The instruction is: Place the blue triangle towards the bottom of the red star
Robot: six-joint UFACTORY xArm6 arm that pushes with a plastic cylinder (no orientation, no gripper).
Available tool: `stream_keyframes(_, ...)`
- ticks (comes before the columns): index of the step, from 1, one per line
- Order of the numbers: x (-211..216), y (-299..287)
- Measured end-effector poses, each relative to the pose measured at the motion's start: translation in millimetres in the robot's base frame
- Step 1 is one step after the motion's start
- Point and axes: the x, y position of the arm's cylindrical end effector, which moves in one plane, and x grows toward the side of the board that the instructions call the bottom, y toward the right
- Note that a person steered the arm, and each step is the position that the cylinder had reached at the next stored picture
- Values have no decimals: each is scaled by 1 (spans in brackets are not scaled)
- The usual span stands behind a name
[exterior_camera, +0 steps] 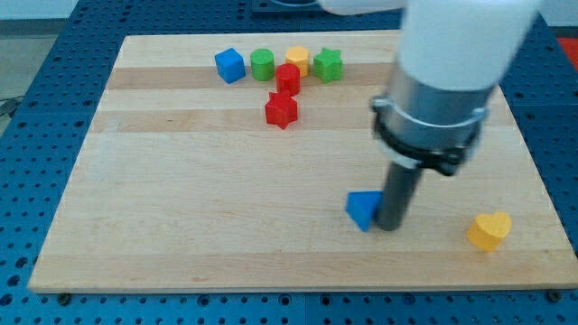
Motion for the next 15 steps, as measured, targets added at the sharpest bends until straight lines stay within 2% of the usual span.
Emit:
stream_keyframes(1,-7,-32)
stream_keyframes(2,-44,-58)
stream_keyframes(4,-51,-67)
stream_keyframes(5,-20,-42)
stream_keyframes(6,-1,-61)
stream_keyframes(7,2,-109)
stream_keyframes(8,-42,-109)
stream_keyframes(9,-50,-109)
stream_keyframes(10,-54,-110)
stream_keyframes(12,-14,-116)
stream_keyframes(13,-32,-69)
stream_keyframes(14,-32,-69)
stream_keyframes(15,-64,-80)
